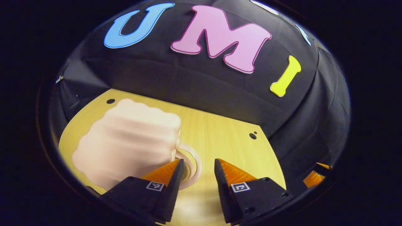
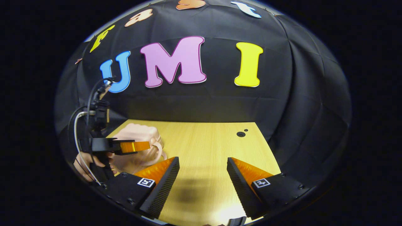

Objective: First open the suitcase, pack the skin care products into it, and then close the suitcase.

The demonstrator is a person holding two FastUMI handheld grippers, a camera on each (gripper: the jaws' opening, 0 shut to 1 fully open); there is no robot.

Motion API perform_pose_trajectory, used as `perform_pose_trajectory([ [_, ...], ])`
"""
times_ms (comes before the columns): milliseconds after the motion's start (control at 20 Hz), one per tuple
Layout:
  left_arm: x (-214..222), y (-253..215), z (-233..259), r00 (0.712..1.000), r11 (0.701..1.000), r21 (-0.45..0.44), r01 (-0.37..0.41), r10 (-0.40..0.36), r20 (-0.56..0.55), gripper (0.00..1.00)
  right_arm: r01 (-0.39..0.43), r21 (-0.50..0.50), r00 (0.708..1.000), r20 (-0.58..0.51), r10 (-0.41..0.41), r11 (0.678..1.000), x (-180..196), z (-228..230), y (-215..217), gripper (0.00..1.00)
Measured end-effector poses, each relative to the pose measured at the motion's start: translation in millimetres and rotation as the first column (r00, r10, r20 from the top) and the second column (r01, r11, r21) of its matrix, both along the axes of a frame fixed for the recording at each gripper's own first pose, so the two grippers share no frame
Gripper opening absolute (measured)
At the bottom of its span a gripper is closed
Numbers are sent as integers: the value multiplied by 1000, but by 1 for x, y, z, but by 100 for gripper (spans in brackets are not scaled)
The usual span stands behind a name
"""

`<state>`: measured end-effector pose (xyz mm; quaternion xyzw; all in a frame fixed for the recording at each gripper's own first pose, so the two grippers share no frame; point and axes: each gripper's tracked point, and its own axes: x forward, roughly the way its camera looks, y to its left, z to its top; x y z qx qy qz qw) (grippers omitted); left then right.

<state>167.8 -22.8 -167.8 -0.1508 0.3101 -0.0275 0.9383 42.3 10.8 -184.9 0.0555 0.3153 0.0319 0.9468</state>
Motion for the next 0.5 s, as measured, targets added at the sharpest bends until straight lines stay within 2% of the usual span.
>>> perform_pose_trajectory([
  [50,-5,2,22,999,1000,8,-7,7,47,76,5,8,1000,28,-5,1000,3,11,3,96],
  [150,-14,8,73,985,1000,26,-14,9,170,95,4,-2,995,98,-4,1000,9,37,9,97],
  [350,-55,41,176,920,990,103,-93,46,389,96,-9,-18,968,249,13,1000,13,96,30,98],
  [500,-89,68,221,857,974,149,-172,73,511,96,-4,6,937,349,2,1000,6,131,46,98],
])
